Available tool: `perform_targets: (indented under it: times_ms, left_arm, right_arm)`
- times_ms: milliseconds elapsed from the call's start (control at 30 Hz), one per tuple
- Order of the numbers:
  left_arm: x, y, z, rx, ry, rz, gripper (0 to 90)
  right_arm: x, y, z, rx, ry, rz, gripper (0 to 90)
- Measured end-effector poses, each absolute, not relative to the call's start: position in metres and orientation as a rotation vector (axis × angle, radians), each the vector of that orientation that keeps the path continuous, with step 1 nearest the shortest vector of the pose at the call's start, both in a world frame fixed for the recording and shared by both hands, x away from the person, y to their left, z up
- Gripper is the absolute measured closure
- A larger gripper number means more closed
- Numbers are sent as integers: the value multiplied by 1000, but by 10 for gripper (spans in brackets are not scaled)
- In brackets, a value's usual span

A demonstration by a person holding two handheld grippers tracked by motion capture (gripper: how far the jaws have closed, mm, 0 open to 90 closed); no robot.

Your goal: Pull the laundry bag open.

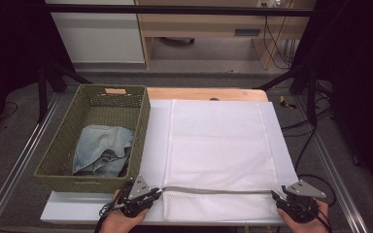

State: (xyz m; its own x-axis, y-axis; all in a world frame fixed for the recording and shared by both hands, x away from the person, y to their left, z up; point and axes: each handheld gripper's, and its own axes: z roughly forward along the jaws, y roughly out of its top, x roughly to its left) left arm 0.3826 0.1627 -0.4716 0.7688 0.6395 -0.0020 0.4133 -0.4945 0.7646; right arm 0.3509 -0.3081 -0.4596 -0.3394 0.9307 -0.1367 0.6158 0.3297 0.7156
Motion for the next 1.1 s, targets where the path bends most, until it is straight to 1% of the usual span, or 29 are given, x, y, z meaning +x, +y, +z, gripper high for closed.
perform_targets:
  times_ms: [167,333,433,533,567,667,800,900,1000,1100]
  left_arm:
    - [382,158,-467,2127,769,355,796]
    - [388,148,-468,2099,763,335,789]
    - [392,138,-469,2093,752,327,767]
    - [392,132,-470,2099,728,333,711]
    - [394,130,-470,2101,719,335,679]
    - [399,126,-467,2081,711,354,538]
    - [400,122,-462,2018,680,373,372]
    - [402,119,-458,1965,706,383,287]
    - [399,115,-454,1934,718,392,239]
    - [395,114,-452,1944,734,406,189]
  right_arm:
    - [351,-305,-457,1336,2040,777,428]
    - [352,-301,-456,1301,2033,786,361]
    - [352,-296,-455,1280,2030,791,296]
    - [353,-290,-456,1238,2042,791,190]
    - [353,-287,-457,1215,2053,781,157]
    - [354,-280,-456,1181,2066,804,118]
    - [356,-267,-456,1127,2108,835,117]
    - [360,-257,-454,1105,2144,869,152]
    - [368,-248,-447,1069,2174,881,198]
    - [375,-237,-444,1016,2236,875,237]
